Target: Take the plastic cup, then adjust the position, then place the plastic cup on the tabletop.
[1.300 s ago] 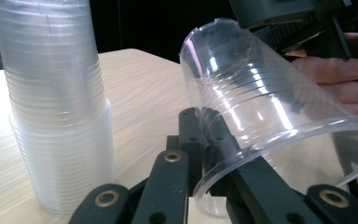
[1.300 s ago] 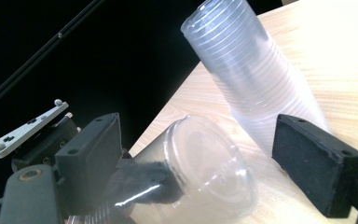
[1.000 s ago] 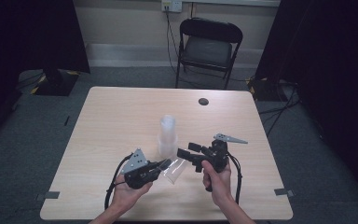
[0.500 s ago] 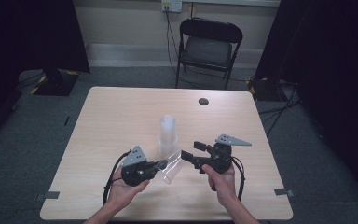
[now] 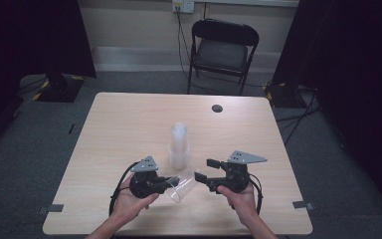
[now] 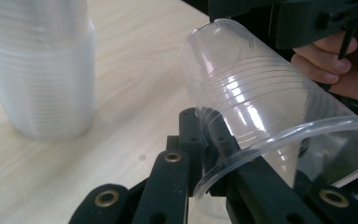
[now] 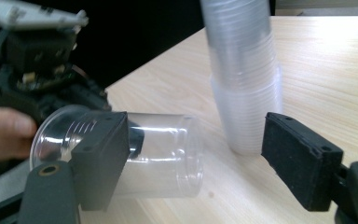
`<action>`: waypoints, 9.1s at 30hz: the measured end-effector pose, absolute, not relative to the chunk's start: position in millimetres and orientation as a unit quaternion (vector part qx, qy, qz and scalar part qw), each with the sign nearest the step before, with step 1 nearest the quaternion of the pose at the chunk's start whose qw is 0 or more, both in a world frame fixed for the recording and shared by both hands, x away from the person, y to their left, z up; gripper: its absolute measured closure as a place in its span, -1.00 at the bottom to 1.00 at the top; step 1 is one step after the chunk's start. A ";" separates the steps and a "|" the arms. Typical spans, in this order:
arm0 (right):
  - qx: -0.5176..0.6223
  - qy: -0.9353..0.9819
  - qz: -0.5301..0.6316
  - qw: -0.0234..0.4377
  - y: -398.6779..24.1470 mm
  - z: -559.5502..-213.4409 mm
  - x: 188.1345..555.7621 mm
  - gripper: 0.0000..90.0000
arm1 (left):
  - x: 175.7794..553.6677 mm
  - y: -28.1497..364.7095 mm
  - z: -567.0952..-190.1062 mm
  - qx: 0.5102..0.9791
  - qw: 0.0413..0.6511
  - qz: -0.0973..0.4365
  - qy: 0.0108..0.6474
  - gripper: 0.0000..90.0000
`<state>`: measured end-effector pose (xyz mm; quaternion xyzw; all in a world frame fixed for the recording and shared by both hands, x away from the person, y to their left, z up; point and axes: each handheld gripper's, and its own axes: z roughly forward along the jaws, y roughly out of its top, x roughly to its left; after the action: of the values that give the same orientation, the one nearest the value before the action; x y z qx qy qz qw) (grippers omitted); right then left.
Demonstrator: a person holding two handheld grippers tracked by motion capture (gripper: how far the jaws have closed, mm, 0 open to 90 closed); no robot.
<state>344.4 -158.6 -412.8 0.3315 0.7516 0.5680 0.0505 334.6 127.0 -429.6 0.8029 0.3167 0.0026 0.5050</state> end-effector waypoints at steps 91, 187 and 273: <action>0.103 0.874 0.428 0.205 -102.7 -441.8 311.8 -0.35 | 371.7 84.9 -433.5 0.835 0.372 -0.122 0.387 0.91; 0.353 0.780 0.465 0.223 -177.6 -425.3 396.4 -0.30 | 354.0 145.8 -432.0 0.783 0.496 0.125 0.354 -0.62; 0.436 0.737 0.481 0.188 -161.3 -472.9 482.5 -0.45 | 337.4 192.8 -465.5 0.774 0.442 0.170 0.419 -0.59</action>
<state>482.5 -161.3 -472.9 0.4357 0.7371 0.4811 0.1881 337.4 192.8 -465.5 0.7745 0.4188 0.1704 0.4424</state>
